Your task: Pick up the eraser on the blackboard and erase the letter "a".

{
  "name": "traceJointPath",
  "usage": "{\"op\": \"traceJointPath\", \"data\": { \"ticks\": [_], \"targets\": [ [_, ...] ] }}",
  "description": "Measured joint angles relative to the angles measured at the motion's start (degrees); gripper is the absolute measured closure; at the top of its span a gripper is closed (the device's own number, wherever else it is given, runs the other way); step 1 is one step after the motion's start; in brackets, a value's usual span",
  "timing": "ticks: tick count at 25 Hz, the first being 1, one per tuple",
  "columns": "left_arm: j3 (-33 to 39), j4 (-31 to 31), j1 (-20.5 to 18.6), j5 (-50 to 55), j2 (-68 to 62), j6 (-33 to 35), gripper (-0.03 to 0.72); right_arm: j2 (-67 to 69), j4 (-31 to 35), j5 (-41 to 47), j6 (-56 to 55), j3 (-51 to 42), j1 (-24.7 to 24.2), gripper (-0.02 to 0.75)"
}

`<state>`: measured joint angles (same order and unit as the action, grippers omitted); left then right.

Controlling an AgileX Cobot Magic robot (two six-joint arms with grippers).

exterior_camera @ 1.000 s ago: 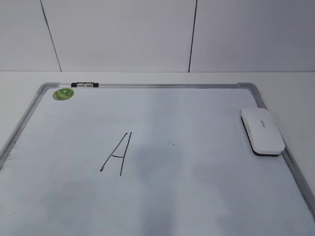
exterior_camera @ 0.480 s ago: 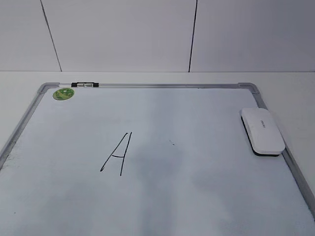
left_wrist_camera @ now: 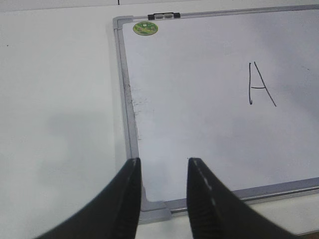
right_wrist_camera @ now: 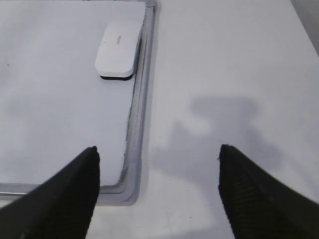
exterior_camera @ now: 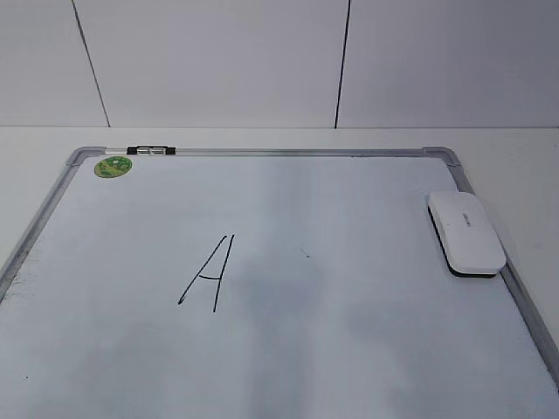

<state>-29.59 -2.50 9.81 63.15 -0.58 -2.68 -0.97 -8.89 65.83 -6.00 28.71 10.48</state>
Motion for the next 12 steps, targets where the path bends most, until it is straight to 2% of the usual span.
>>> {"op": "traceJointPath", "data": {
  "ticks": [4,12],
  "targets": [
    [0.0,0.0,-0.6,0.0,0.0,0.0,0.454,0.0,0.0,0.0,0.0,0.0,-2.5,0.145],
    [0.0,0.0,-7.5,0.0,0.0,0.0,0.453,0.0,0.0,0.0,0.0,0.0,-5.6,0.145]
  ]
}}
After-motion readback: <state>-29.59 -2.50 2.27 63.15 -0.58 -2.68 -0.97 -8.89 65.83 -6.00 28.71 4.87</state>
